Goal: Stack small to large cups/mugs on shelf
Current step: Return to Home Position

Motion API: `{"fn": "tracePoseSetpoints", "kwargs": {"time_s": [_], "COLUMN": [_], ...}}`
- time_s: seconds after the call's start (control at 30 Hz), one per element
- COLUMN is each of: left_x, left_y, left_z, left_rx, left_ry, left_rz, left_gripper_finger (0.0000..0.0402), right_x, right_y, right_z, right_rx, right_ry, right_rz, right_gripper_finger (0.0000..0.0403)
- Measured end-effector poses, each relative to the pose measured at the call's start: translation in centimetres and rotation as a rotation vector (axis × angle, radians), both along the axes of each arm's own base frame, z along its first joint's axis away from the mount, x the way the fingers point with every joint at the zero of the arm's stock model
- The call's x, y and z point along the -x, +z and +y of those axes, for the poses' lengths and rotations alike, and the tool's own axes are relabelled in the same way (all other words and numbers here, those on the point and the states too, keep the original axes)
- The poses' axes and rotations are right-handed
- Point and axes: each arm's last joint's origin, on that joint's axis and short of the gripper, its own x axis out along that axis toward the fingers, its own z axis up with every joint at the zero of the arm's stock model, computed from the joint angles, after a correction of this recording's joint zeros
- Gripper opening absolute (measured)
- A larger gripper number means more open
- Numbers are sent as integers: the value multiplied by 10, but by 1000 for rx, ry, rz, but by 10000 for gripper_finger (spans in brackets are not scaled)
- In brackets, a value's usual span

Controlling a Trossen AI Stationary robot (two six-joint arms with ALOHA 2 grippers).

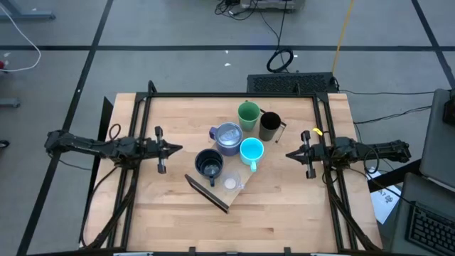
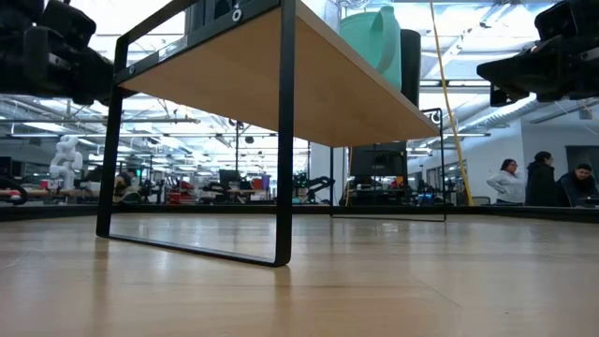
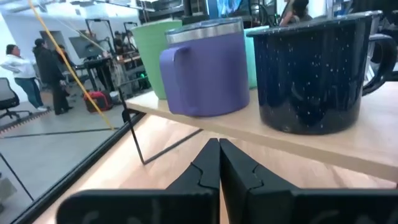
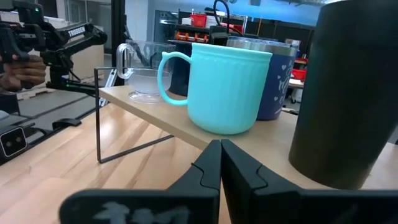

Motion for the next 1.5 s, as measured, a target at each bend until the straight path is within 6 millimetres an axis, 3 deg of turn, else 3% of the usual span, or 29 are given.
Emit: {"fn": "tracePoseSetpoints", "kwargs": {"time_s": [0.8,1.3,1.5], "left_x": [18,16,14], "left_y": [0,-4,-7], "left_z": [7,10,10], "left_rx": [-35,27,32], "left_ry": [-63,-102,-97], "left_rz": [-29,19,61], "left_gripper_finger": [3,18,3], "right_x": [0,0,0], "right_y": [0,0,0], "right_z": [0,0,0], "right_rx": [1,1,1], "right_ry": [0,-1,-1], "right_rz": [0,-1,-1], "right_gripper_finger": [0,0,0]}}
